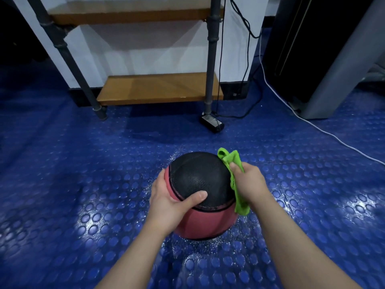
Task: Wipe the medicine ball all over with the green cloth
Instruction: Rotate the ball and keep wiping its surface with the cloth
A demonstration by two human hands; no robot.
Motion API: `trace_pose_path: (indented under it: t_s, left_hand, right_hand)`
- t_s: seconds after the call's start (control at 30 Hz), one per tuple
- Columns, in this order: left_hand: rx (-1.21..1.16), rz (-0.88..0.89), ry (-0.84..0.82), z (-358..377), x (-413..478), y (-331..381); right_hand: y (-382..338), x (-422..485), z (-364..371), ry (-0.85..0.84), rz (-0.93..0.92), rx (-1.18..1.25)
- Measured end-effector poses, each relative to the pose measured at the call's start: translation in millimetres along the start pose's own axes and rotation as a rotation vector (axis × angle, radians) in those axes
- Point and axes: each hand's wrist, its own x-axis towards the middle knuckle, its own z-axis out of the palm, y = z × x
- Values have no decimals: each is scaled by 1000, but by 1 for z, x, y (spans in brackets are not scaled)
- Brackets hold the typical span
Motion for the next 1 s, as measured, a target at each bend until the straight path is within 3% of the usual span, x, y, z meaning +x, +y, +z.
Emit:
trace_pose_path:
  t_s: [0.17, 0.33, 0.63, 0.8, 0.87, 1.0]
  left_hand:
    - [29, -25, 14, 3, 5, -2]
    - [-9, -41, -9, -1, 3, -3]
    - [-94, -37, -56, -16, -16, -9]
    - [-107, -51, -275, -38, -30, -17]
    - [-229, -197, -321, -49, -32, -17]
    - [-400, -677, -391, -52, -25, -11]
  right_hand:
    - [2, -37, 2, 126, -82, -75]
    - [4, -60, 7, 133, -198, -58]
    - [2, -9, 4, 4, -58, -33]
    - [32, 3, -11, -219, 290, 673]
    - [45, 0, -13, -247, 367, 794]
    - [57, -16, -1, -319, 412, 783]
